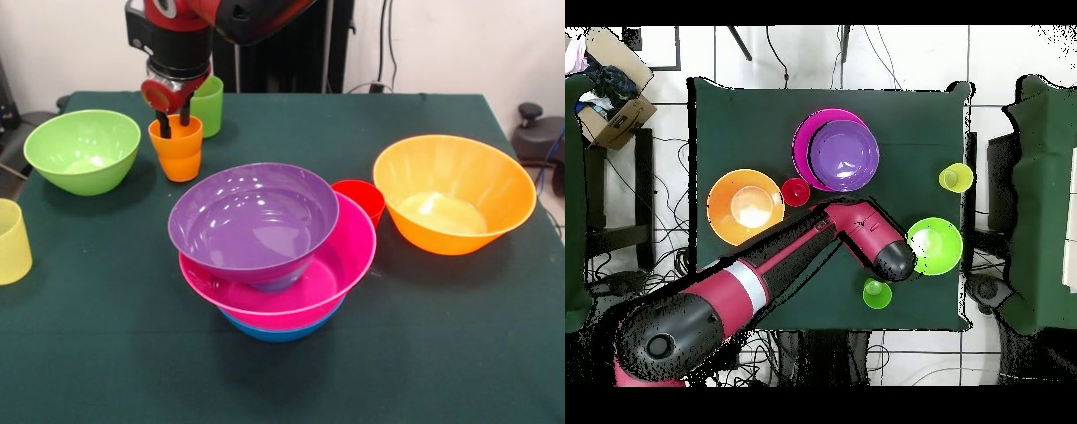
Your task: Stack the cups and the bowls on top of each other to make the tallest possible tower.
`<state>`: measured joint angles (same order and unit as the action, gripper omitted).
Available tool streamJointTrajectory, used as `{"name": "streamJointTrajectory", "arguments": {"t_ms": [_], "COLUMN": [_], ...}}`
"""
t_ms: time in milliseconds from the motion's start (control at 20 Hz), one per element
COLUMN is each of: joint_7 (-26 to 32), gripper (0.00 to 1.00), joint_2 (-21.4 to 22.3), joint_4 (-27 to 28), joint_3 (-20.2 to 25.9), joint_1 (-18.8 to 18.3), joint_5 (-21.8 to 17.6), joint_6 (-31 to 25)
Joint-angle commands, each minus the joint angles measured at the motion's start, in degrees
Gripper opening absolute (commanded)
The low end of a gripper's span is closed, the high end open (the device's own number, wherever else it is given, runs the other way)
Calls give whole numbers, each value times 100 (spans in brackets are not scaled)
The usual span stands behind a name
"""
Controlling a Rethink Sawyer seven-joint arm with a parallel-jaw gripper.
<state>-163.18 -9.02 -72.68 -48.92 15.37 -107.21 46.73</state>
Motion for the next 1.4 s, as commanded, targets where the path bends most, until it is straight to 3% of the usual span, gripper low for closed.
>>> {"name": "streamJointTrajectory", "arguments": {"t_ms": [50, 1400], "joint_7": [958, 1036], "gripper": [100, 100], "joint_2": [61, 298], "joint_4": [534, 417], "joint_3": [1141, 875], "joint_1": [60, 302], "joint_5": [213, -24], "joint_6": [-350, -239]}}
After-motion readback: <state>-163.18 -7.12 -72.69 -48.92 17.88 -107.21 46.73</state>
